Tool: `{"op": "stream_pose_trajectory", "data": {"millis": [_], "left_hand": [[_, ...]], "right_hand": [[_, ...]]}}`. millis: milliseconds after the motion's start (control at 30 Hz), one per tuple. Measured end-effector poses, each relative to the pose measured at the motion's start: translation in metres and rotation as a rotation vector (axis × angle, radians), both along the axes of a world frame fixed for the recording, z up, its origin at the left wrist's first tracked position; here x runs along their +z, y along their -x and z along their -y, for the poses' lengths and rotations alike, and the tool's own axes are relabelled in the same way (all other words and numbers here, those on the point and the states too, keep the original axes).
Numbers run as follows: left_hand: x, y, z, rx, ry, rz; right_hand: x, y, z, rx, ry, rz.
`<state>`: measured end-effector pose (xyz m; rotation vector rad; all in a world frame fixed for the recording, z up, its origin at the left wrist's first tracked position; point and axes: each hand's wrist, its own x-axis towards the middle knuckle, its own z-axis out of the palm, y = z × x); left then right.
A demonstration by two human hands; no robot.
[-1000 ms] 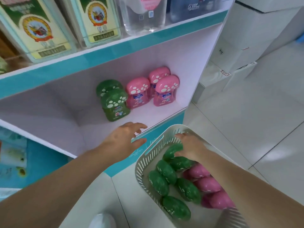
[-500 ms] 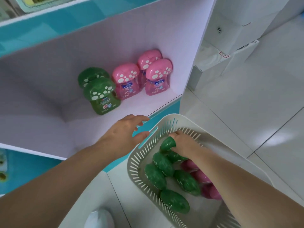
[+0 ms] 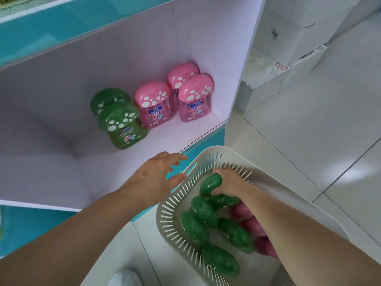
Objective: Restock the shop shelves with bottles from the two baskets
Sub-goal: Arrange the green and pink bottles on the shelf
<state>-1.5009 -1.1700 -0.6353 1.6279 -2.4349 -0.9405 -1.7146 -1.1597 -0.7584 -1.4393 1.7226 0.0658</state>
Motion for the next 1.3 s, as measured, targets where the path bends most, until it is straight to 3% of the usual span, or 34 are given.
{"op": "stream_pose_trajectory", "data": {"millis": [233, 633, 867, 1100, 1300], "left_hand": [[0.009, 0.004, 0.004, -0.012, 0.015, -0.03], [0.05, 0.017, -0.032, -0.204, 0.001, -0.01], [0.07, 0.025, -0.049, -0.054, 0.161, -0.231], [0.079, -0.005, -0.054, -0.064, 0.265, -0.167], [0.077, -0.039, -0.035, 0.191, 0.28, -0.069]], "right_hand": [[0.024, -0.008, -0.014, 0.065, 0.227, -0.046], [0.15, -0.019, -0.059, -0.088, 0.555, 0.2], [0.193, -0.024, -0.071, -0.249, 0.61, 0.376], [0.2, -0.05, -0.06, -0.216, 0.589, 0.434], [0.202, -0.084, -0.027, -0.114, 0.566, 0.505]]}}
